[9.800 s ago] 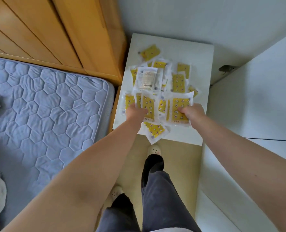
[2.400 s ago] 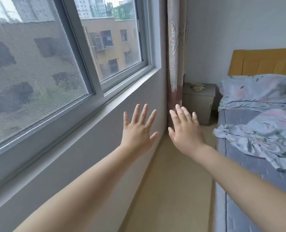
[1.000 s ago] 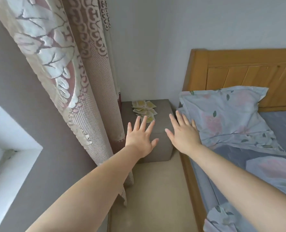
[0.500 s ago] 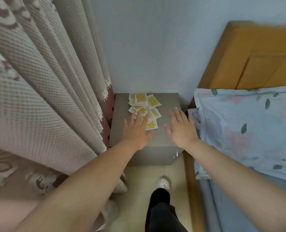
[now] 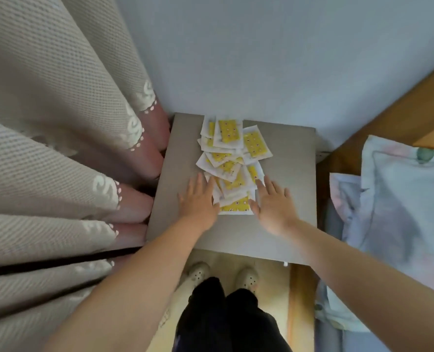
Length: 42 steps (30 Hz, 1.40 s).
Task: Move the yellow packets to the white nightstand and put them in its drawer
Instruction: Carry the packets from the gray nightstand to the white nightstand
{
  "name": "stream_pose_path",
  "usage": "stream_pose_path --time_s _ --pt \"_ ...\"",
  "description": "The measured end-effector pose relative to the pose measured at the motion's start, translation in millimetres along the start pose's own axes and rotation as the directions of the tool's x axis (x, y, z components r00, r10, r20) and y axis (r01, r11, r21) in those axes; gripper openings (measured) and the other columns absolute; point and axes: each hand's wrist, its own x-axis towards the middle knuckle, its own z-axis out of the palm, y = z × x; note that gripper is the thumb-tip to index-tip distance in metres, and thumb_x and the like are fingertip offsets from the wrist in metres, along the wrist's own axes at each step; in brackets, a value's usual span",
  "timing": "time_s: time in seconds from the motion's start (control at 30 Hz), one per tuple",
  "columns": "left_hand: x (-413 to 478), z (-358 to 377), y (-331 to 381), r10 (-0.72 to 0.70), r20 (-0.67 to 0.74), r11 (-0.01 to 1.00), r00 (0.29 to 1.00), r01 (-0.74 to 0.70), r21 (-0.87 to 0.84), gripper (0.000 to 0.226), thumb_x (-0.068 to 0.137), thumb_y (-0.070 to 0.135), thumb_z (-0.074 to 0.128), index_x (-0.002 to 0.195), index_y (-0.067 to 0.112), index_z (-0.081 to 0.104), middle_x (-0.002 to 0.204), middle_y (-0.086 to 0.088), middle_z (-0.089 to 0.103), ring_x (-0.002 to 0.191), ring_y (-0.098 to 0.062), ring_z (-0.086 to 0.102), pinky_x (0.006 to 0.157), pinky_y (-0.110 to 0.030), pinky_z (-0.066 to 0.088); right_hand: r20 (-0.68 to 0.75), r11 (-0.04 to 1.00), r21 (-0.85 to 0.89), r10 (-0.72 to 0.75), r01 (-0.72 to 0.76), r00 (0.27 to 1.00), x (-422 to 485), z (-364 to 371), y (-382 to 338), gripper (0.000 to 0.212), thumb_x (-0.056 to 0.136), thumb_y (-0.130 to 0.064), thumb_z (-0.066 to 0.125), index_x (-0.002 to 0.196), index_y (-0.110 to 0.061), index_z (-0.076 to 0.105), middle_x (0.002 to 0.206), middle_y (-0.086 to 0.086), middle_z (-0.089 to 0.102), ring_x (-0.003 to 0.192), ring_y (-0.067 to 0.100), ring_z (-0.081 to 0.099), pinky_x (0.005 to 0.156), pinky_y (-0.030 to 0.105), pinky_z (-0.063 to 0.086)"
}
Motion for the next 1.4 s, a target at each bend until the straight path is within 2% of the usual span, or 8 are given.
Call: stream_pose_path --time_s 0.23,0.4,0.67,0.8,0.97,1.2,1.3,1.4 --pt "74 21 -1 0.090 -0.229 0.996 0.969 -0.084 0.038 0.069 0.099 0.050 0.031 0.152 0.028 -0.006 0.159 -0.005 -0.018 0.146 -0.027 -0.016 0.117 -0.053 -0.001 -0.070 0.998 0.051 -0.035 0.038 0.997 72 17 -4 0.065 0.099 -0.045 0.029 0.152 -0.015 0.006 0.160 0.008 -0.004 0.147 0.026 0.007 0.115 0.047 0.018" --pt "123 30 11 0.197 -0.273 0.980 0.942 -0.185 0.071 0.075 0.094 0.063 0.023 0.152 0.029 -0.009 0.159 -0.003 -0.021 0.146 -0.025 -0.020 0.115 -0.052 -0.006 -0.270 0.929 0.369 0.129 -0.021 0.954 149 -17 -4 0.060 0.096 -0.035 0.048 0.145 -0.005 0.030 0.149 0.016 0.032 0.136 0.032 0.032 0.108 0.040 0.029" --pt "140 66 -9 0.207 -0.363 0.978 0.909 -0.192 0.077 0.069 0.090 0.062 0.007 0.149 0.029 -0.006 0.161 -0.004 -0.004 0.148 -0.025 -0.008 0.116 -0.050 -0.002 0.011 0.555 0.784 0.434 -0.278 0.901 230 -64 -28 0.065 0.084 -0.043 0.068 0.130 -0.003 0.046 0.120 0.008 0.057 0.109 0.023 0.057 0.076 0.027 0.041" --pt "143 70 -10 0.223 -0.427 0.975 0.876 -0.211 0.076 0.070 0.090 0.060 0.024 0.151 0.025 0.020 0.159 -0.007 0.019 0.147 -0.029 0.014 0.115 -0.053 0.015 0.105 0.541 0.764 0.434 -0.352 0.895 242 -70 -44 0.041 0.078 -0.041 0.075 0.075 -0.013 0.044 0.072 -0.002 0.048 0.066 0.014 0.050 0.070 0.028 0.043" --pt "144 68 -12 0.240 -0.431 0.971 0.870 -0.223 0.089 0.069 0.089 0.060 0.028 0.148 0.025 0.031 0.156 -0.008 0.028 0.144 -0.030 0.023 0.113 -0.054 0.022 0.179 0.480 0.797 0.393 -0.367 0.902 251 -75 -44 0.033 0.078 -0.017 0.074 0.067 -0.016 0.043 0.070 -0.002 0.045 0.104 0.027 0.062 0.061 0.025 0.044" --pt "141 64 -12 0.220 -0.466 0.973 0.857 -0.227 0.042 0.070 0.085 0.060 0.037 0.143 0.020 0.038 0.143 -0.005 0.046 0.136 -0.031 0.039 0.110 -0.054 0.029 0.011 0.804 0.475 0.402 -0.358 0.916 234 -82 -10 0.034 0.078 -0.017 0.074 0.067 -0.011 0.042 0.066 0.002 0.047 0.058 0.015 0.049 0.044 0.022 0.033" --pt "141 64 -13 0.216 -0.482 0.971 0.849 -0.238 0.016 0.069 0.084 0.059 0.039 0.139 0.019 0.045 0.139 -0.006 0.049 0.133 -0.031 0.041 0.109 -0.055 0.031 -0.040 0.952 0.247 0.197 -0.182 0.980 227 -100 -11 0.020 0.078 -0.015 0.071 0.087 -0.002 0.059 0.091 0.015 0.059 0.093 0.031 0.062 0.059 0.029 0.044" --pt "142 65 -13 0.205 -0.503 0.970 0.840 -0.241 -0.007 0.066 0.083 0.059 0.041 0.135 0.019 0.050 0.139 -0.010 0.048 0.134 -0.031 0.039 0.109 -0.055 0.031 -0.036 0.991 0.130 0.019 -0.015 0.999 236 -109 -25 0.052 0.079 -0.021 0.073 0.122 0.003 0.055 0.125 0.016 0.054 0.116 0.032 0.052 0.092 0.037 0.046"
